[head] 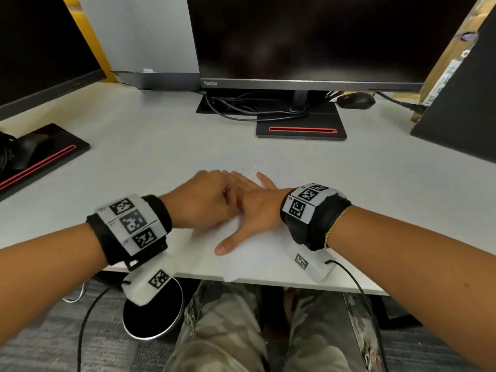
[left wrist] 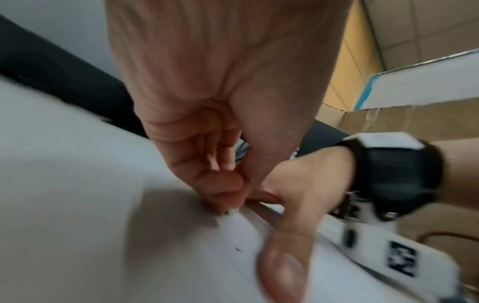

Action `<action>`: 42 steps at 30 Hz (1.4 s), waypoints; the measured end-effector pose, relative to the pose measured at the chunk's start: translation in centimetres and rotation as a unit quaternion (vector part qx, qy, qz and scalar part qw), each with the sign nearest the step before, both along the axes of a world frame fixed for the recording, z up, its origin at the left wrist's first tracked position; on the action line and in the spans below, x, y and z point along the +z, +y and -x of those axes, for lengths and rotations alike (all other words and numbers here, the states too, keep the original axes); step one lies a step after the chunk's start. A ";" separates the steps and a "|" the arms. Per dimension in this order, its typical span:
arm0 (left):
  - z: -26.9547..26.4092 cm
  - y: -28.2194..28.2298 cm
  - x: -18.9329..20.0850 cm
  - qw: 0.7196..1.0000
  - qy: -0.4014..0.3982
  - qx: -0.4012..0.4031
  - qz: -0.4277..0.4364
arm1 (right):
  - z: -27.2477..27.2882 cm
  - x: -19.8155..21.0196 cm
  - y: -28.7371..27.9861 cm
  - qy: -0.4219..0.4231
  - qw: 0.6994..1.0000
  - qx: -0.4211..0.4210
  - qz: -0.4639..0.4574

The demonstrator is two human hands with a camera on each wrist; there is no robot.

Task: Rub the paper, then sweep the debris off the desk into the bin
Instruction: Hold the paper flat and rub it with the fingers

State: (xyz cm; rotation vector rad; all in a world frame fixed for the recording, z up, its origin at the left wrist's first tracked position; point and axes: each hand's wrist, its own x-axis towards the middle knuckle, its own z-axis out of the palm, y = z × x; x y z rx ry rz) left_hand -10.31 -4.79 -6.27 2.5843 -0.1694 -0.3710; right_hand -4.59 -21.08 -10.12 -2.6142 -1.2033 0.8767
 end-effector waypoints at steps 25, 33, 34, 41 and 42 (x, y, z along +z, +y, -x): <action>-4.0 3.4 0.5 0.996 -0.010 -0.071 -0.059 | -3.2 -0.2 -0.7 -0.008 1.000 -0.011 0.013; -4.6 2.8 0.5 0.996 -0.023 -0.040 -0.081 | -2.9 0.2 -0.6 -0.010 1.000 -0.014 0.012; -4.2 2.1 0.3 0.996 -0.018 -0.047 -0.077 | -2.9 0.2 -0.6 -0.008 1.000 -0.015 0.007; -4.7 1.8 0.2 0.997 -0.044 -0.008 -0.070 | -2.7 0.3 -0.5 -0.013 1.000 -0.015 0.012; -4.3 1.3 0.2 0.996 -0.034 -0.032 -0.073 | -2.7 0.4 -0.5 -0.009 1.000 -0.017 0.007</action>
